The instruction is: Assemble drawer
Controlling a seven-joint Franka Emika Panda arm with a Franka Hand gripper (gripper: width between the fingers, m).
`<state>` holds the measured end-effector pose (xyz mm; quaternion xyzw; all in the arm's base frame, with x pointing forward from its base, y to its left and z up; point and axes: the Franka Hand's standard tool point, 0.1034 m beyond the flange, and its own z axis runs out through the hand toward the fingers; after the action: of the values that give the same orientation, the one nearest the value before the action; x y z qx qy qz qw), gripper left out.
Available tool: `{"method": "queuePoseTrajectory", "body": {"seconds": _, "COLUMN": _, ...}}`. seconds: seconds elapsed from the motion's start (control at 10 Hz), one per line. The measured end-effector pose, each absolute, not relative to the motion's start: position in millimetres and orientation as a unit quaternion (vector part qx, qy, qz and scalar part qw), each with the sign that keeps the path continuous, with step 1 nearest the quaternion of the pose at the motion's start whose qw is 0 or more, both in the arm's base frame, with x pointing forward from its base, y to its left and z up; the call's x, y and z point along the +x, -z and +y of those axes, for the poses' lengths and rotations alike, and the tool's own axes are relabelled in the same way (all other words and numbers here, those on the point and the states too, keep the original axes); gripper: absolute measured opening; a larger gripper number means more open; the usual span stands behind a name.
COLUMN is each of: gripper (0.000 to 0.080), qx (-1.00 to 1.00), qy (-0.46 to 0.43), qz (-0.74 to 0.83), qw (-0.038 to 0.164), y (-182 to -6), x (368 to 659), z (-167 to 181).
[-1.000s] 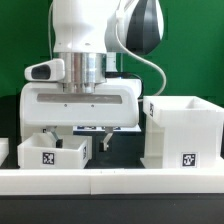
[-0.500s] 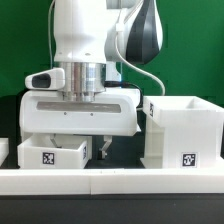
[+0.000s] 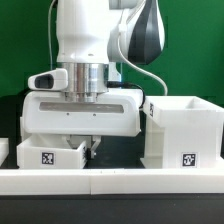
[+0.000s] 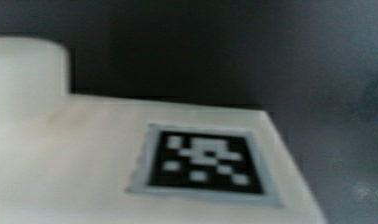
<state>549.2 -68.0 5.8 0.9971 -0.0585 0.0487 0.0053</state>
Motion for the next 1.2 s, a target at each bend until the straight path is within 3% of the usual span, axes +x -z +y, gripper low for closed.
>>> {"method": "queuePoseTrajectory", "body": {"seconds": 0.2, "gripper": 0.004, "qx": 0.997, "qy": -0.049, "qz": -0.058, "qw": 0.005, "y": -5.8, "x": 549.2, "z": -68.1}}
{"method": "queuePoseTrajectory", "body": {"seconds": 0.7, "gripper": 0.004, "qx": 0.997, "qy": -0.049, "qz": -0.055, "qw": 0.006, "y": -6.3, "x": 549.3, "z": -68.1}}
{"method": "queuePoseTrajectory", "body": {"seconds": 1.1, "gripper": 0.0041, "qx": 0.995, "qy": -0.059, "qz": 0.078, "qw": 0.013, "y": -27.2, "x": 551.3, "z": -76.2}}
{"method": "queuePoseTrajectory", "body": {"seconds": 1.2, "gripper": 0.0041, "qx": 0.995, "qy": -0.05, "qz": 0.088, "qw": 0.006, "y": -30.5, "x": 549.9, "z": -80.9}}
